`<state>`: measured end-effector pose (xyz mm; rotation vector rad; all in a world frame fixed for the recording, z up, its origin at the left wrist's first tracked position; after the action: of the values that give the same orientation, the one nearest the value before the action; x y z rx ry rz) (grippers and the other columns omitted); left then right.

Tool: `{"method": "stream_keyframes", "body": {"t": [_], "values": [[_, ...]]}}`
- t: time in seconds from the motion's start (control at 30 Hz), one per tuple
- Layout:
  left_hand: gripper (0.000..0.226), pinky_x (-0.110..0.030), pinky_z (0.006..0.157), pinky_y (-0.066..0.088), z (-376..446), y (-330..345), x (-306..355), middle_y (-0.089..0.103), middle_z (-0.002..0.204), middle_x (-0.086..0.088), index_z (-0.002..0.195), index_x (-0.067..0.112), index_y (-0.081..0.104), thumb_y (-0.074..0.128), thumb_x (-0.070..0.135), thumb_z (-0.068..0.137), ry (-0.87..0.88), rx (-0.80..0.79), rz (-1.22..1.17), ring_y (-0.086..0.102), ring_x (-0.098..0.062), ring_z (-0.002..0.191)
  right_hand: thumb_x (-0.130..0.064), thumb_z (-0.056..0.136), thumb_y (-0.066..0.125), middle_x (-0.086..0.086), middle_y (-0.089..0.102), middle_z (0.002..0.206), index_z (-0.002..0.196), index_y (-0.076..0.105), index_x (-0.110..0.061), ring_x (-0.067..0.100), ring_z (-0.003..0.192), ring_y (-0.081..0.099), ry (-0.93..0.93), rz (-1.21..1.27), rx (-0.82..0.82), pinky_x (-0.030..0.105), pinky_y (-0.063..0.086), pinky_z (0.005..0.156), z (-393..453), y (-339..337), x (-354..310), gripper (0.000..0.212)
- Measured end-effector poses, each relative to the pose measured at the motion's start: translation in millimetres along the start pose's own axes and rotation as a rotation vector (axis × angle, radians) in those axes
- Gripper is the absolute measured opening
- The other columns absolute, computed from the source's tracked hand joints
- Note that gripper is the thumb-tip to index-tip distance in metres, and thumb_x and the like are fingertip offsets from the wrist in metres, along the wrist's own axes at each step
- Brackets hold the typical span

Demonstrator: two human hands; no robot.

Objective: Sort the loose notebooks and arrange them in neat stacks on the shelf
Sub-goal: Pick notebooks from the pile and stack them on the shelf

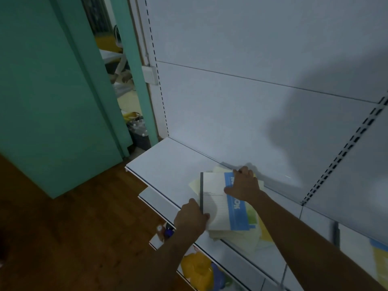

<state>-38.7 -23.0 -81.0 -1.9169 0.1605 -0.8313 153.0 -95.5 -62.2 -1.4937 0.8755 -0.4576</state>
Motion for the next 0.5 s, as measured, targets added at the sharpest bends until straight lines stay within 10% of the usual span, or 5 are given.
{"method": "stream_keyframes", "body": {"t": [0.33, 0.5], "values": [[0.036, -0.025, 0.079, 0.045, 5.8, 0.1, 3.5, 0.062, 0.115, -0.007, 0.115, 0.009, 0.053, 0.057, 0.035, 0.092, 0.015, -0.032, -0.124, 0.060, -0.018, 0.101, -0.021, 0.075, 0.071, 0.014, 0.049, 0.114, 0.113, 0.049, -0.005, 0.029, 0.107, 0.048, 0.100, 0.378, 0.133, 0.031, 0.040, 0.085, -4.7, -10.7, 28.9, 0.047], [0.020, -0.025, 0.075, 0.044, 5.3, -5.1, 22.4, 0.060, 0.111, -0.011, 0.105, 0.010, 0.051, 0.057, 0.024, 0.093, 0.073, -0.029, -0.218, 0.057, -0.019, 0.095, -0.014, 0.077, 0.065, 0.003, 0.059, 0.073, 0.081, 0.058, -0.012, 0.017, 0.063, 0.058, 0.222, 0.634, 0.170, 0.022, 0.040, 0.061, -15.2, -31.0, 55.1, 0.008]]}}
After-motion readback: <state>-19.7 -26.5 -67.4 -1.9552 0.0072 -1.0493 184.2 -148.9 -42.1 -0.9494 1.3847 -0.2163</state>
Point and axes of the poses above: each hand's wrist, its own z-axis towards the middle knuckle, its own y-axis out of the palm, x = y × z, the point moved 4 cm from there along z, towards the middle knuckle
